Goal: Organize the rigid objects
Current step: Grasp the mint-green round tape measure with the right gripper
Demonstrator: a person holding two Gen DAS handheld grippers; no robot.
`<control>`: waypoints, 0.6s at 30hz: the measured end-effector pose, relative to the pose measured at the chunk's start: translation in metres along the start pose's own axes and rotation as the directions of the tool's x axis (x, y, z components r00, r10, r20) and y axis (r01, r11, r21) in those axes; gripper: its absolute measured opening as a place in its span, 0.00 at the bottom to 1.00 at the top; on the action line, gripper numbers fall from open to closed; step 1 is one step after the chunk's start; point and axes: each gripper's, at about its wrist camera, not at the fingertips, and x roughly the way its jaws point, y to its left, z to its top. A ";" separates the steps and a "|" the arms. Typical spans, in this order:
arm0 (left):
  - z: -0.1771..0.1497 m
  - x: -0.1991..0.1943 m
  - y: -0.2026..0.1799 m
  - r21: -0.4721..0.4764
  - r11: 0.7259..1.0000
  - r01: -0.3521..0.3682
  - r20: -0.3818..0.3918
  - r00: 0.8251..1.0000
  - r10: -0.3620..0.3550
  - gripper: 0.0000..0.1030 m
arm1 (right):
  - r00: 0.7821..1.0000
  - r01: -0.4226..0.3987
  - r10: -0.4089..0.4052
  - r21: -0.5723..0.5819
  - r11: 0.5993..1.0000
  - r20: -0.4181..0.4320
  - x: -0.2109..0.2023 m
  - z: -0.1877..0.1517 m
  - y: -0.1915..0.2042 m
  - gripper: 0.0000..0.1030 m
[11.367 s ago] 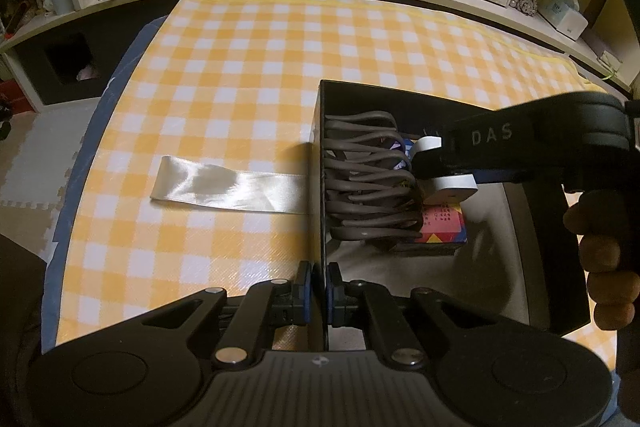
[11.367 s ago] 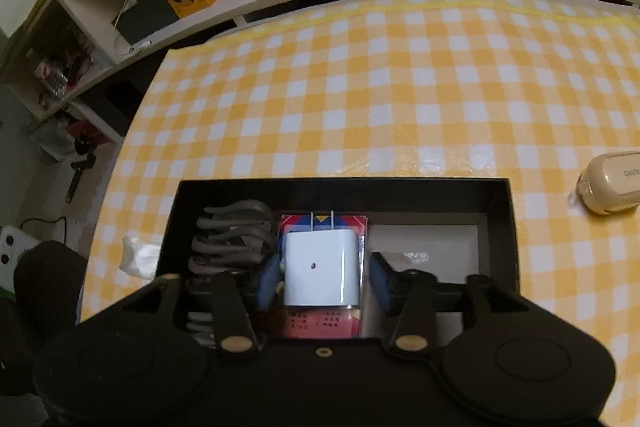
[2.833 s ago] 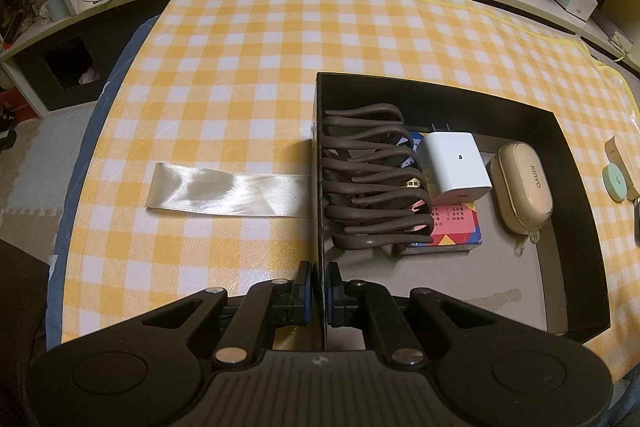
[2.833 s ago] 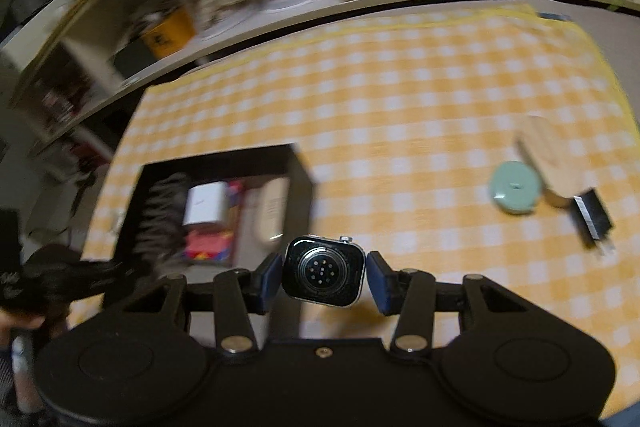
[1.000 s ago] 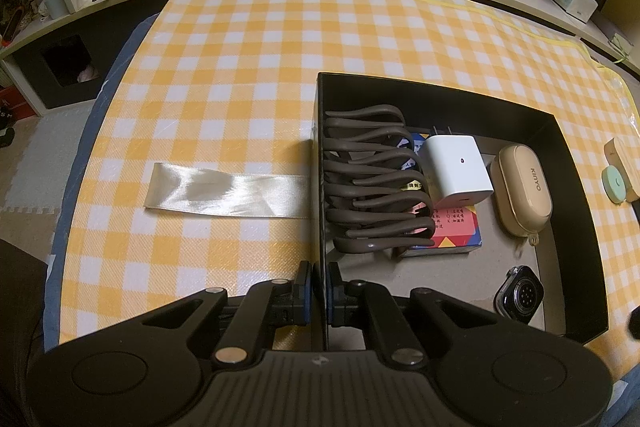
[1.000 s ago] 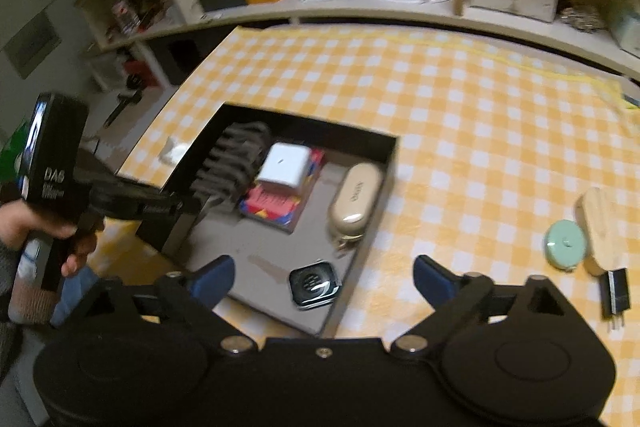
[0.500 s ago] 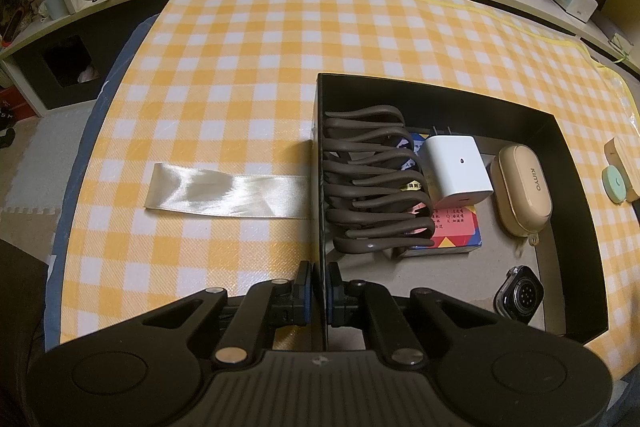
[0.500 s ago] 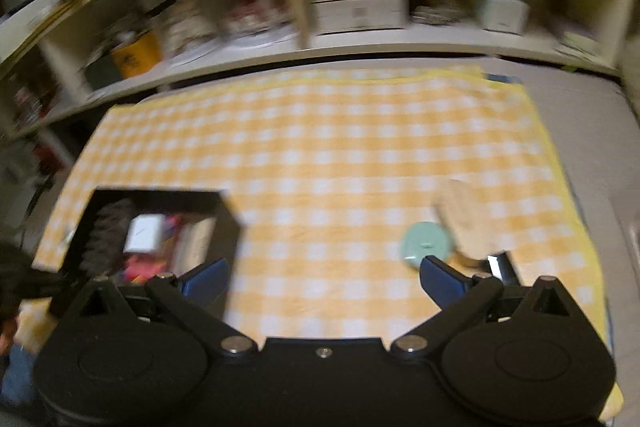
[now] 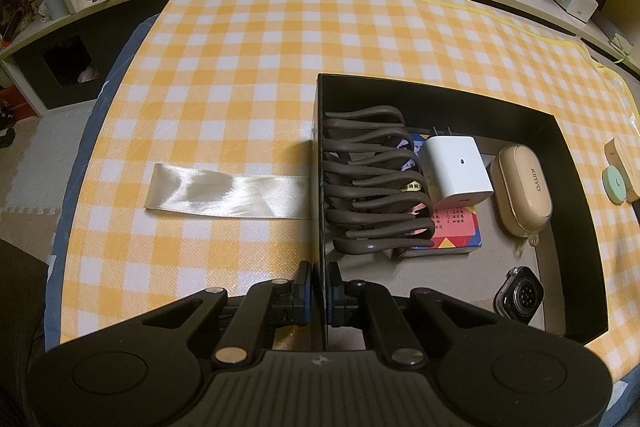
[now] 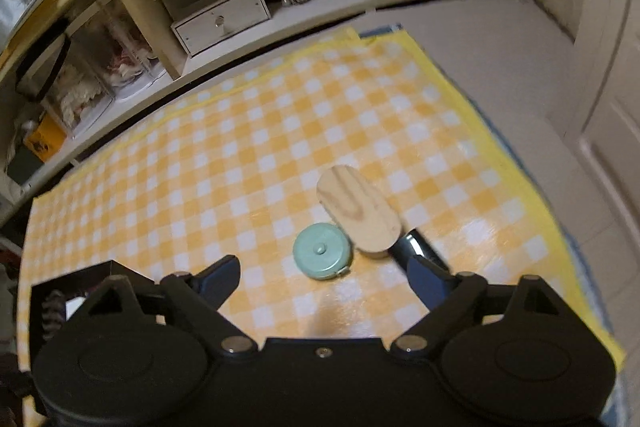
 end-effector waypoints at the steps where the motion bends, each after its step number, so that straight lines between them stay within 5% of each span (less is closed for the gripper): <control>1: 0.000 0.000 0.000 0.000 1.000 0.000 0.000 1.000 0.000 0.07 | 1.000 -0.011 0.011 0.016 1.000 -0.011 0.005 0.000 0.000 0.83; 8: 0.000 0.000 0.000 0.000 1.000 0.000 0.000 1.000 0.000 0.07 | 0.996 -0.013 0.022 0.106 0.994 -0.084 0.054 -0.006 0.006 0.73; 18: 0.001 0.001 0.000 0.002 1.000 -0.001 -0.001 1.000 0.001 0.07 | 0.998 0.050 -0.045 0.103 0.993 -0.051 0.092 -0.006 0.010 0.59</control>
